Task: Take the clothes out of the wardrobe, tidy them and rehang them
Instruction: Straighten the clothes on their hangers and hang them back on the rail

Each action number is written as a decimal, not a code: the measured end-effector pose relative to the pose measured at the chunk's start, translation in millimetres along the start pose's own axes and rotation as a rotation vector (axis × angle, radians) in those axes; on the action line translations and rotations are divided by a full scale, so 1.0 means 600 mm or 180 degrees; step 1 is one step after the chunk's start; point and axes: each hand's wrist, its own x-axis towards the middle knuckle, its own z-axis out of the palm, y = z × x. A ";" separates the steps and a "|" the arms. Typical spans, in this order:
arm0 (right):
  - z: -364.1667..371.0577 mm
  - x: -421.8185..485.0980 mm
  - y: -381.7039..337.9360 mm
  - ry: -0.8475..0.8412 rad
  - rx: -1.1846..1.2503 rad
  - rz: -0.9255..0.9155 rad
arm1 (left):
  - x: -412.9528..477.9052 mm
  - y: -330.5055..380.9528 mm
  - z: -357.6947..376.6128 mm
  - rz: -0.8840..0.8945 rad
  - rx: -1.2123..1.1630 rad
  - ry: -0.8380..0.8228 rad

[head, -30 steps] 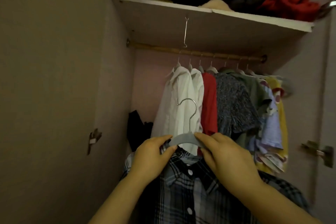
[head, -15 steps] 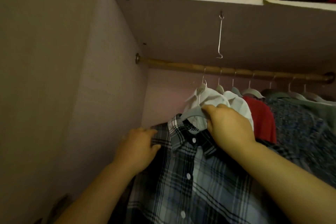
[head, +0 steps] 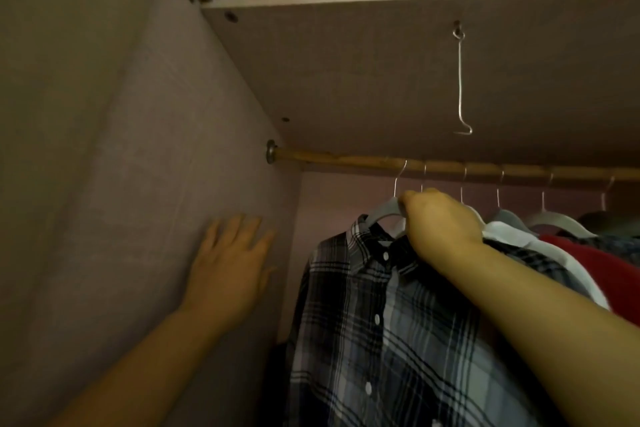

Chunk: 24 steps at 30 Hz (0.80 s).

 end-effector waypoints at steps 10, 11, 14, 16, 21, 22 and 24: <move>0.042 0.093 -0.037 -0.0068 -0.0108 0.0048 | 0.020 -0.045 0.057 0.0124 0.0428 0.0138; 0.047 0.100 -0.045 -0.0079 -0.0082 0.0053 | 0.019 -0.046 0.058 0.0139 0.0467 0.0135; 0.069 0.110 -0.071 -0.0257 -0.0030 0.0086 | 0.018 -0.046 0.055 0.0205 0.0519 0.0104; 0.088 0.109 -0.086 -0.0317 -0.0087 0.0058 | 0.017 -0.048 0.054 0.0251 0.0568 0.0100; 0.113 0.097 -0.103 -0.0150 -0.0260 0.0050 | 0.013 -0.051 0.061 0.0360 0.0815 0.0184; 0.115 0.091 -0.105 -0.0147 -0.0288 0.0021 | 0.013 -0.053 0.063 0.0362 0.0849 0.0179; 0.117 0.074 -0.108 -0.0167 -0.0409 -0.0077 | 0.014 -0.052 0.064 0.0346 0.0868 0.0161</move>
